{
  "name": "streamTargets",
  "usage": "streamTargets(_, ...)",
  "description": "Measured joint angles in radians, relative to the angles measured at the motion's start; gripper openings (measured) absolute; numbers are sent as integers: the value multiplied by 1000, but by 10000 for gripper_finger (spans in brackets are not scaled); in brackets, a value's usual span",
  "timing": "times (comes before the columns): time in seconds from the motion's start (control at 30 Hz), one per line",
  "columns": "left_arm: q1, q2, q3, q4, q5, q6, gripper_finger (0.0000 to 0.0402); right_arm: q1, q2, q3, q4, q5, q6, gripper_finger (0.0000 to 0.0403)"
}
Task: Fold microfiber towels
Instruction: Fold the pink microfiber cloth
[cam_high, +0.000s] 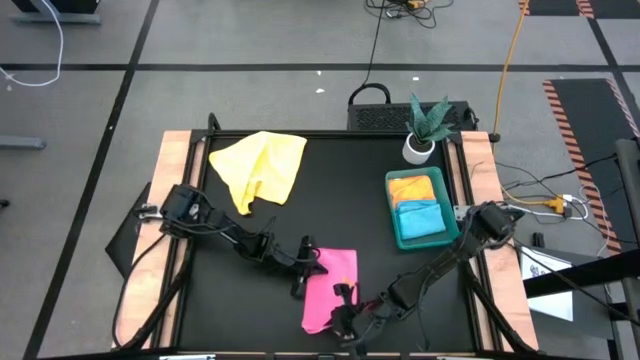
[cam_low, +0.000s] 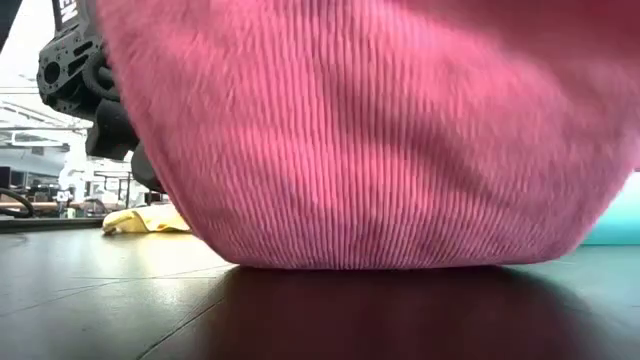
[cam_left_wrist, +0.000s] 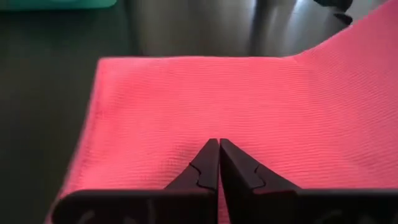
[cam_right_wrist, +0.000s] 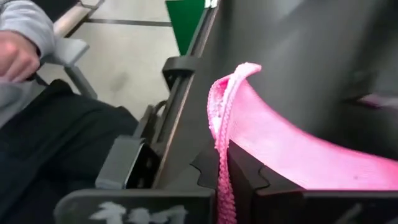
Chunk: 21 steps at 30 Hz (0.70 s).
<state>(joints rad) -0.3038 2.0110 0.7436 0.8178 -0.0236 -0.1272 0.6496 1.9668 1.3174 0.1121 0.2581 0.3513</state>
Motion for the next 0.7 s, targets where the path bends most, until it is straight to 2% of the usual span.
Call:
streamTargets(0.1,0,14,0,0,-7,10,3,-22,-52,0,-51,3,-3,3)
streamTargets(0.3,-10,12,0,11,-10,0,15,-98,-100,1,-159,1,23,3)
streamTargets(0.43,-20,-60,1,-57,-16,-1,4,-133,-99,1,-257,-4,55,3)
streamTargets(0.57,-33,-103,0,-187,-102,29,10,-140,-99,1,-330,-25,74,3)
streamTargets(0.7,-40,-84,0,-184,-139,48,15,-155,-99,1,-354,-27,82,2)
